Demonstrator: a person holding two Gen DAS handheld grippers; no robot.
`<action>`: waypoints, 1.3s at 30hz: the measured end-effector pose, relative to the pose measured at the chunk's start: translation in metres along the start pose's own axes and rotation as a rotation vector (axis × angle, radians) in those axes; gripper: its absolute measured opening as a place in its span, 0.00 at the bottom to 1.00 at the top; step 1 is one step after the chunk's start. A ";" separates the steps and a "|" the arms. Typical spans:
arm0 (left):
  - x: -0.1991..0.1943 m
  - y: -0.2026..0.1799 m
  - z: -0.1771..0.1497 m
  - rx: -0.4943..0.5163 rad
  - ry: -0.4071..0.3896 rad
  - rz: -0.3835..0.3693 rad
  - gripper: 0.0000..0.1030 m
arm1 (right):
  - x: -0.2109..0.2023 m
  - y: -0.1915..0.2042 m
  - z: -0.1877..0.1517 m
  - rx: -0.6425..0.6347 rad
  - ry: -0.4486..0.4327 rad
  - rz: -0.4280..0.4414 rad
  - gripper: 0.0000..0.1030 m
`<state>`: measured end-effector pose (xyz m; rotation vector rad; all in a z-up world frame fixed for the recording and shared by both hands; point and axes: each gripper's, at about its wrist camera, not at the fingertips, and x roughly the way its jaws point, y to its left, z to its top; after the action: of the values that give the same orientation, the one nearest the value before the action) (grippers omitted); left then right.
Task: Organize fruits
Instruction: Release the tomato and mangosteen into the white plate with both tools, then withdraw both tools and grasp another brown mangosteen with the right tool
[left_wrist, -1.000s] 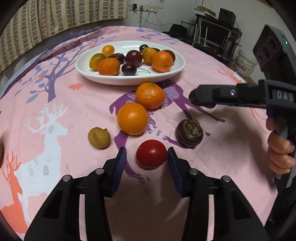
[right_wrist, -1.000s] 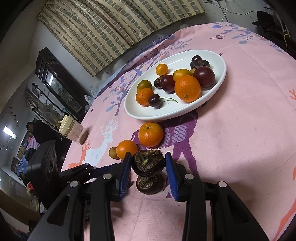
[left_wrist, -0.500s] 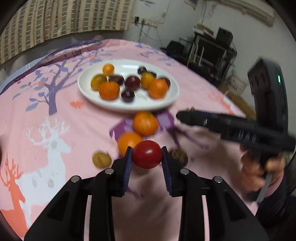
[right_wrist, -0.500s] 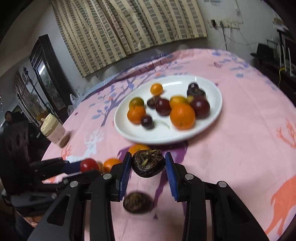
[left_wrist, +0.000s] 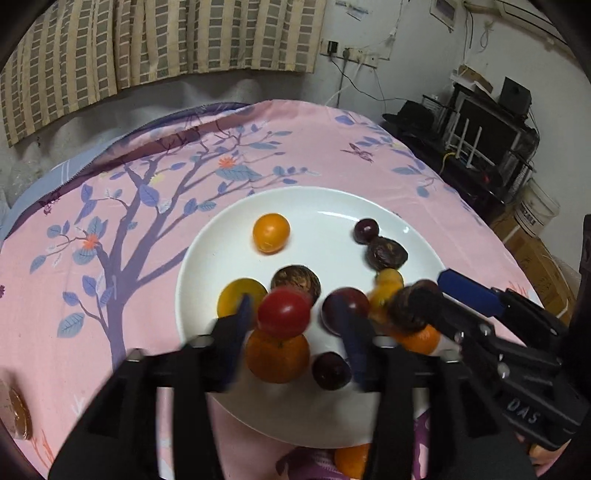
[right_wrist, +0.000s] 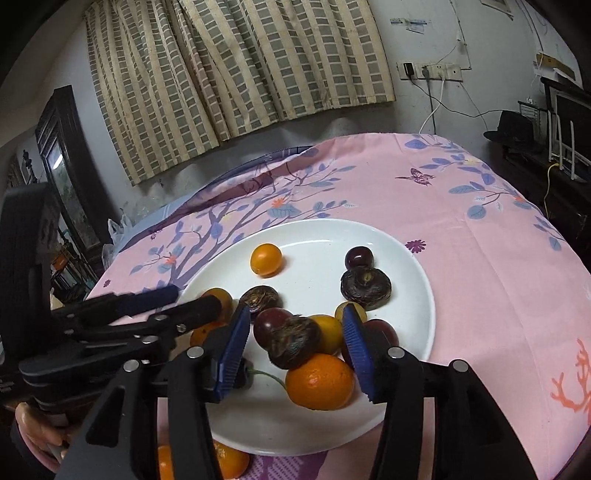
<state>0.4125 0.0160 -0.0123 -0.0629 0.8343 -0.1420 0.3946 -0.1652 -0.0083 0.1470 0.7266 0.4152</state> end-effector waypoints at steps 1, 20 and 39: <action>-0.007 0.001 -0.001 -0.007 -0.029 0.014 0.72 | -0.006 0.000 0.000 -0.003 -0.005 0.011 0.54; -0.090 0.090 -0.104 -0.242 -0.080 0.208 0.95 | -0.054 0.075 -0.092 -0.302 0.193 0.090 0.69; -0.093 0.098 -0.106 -0.262 -0.082 0.236 0.95 | -0.047 0.077 -0.136 -0.422 0.341 0.016 0.48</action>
<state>0.2823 0.1268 -0.0263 -0.2144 0.7681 0.1918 0.2469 -0.1162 -0.0594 -0.3230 0.9552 0.6082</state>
